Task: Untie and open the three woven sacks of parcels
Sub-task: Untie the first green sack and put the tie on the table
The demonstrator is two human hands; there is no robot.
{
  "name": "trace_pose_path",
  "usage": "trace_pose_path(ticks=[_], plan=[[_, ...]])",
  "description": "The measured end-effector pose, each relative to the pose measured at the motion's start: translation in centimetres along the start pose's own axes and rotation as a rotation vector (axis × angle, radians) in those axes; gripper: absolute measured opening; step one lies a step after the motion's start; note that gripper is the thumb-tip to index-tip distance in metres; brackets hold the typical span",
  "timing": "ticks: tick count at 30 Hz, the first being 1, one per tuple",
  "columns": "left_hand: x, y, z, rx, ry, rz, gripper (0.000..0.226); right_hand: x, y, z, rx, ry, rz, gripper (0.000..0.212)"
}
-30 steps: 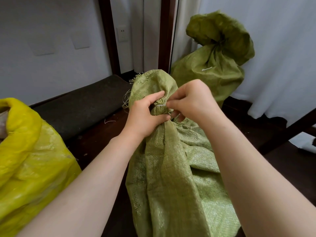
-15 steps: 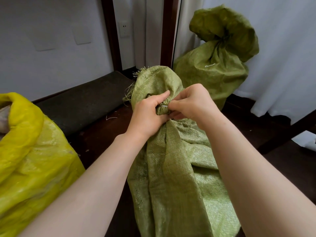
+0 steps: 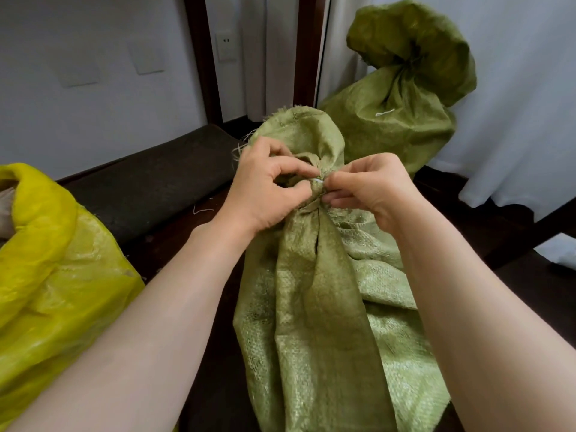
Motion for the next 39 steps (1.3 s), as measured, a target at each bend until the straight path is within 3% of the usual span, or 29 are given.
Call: trace_pose_path(ticks=[3,10,14,22,29,36,39], plan=[[0.7,-0.2,-0.3,-0.012,-0.039,-0.054,0.009,0.4,0.0,-0.1,-0.030,-0.069,-0.035,0.004],[0.6,-0.5,-0.5,0.049,0.022,-0.025,0.010,0.8,0.1,-0.2,-0.086,-0.231,-0.052,0.005],[2.0,-0.4,-1.0,0.015,0.164,-0.182,0.011,1.8,0.4,0.5,-0.116,-0.410,-0.027,0.011],[5.0,-2.4,-2.9,-0.052,0.233,-0.340,0.016,2.9,0.2,2.7,-0.086,-0.581,-0.029,0.019],[3.7,-2.9,-2.7,-0.018,0.361,-0.214,0.015,3.4,0.7,2.8,-0.065,-0.555,-0.054,0.003],[5.0,-3.2,-2.7,-0.023,0.421,-0.314,0.023,5.1,0.6,2.9,0.004,-0.825,-0.182,0.015],[5.1,-3.3,-2.9,-0.027,0.411,-0.328,0.023,5.1,0.9,3.4,0.034,-0.816,-0.179,0.020]])
Point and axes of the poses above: each hand's wrist, its own y-axis towards the middle knuckle, its own x-axis out of the palm, z = x × y, the point moved 9 cm from there along y, towards the middle knuckle, and after that the axes turned 1 degree about x, right-handed, at the moved point
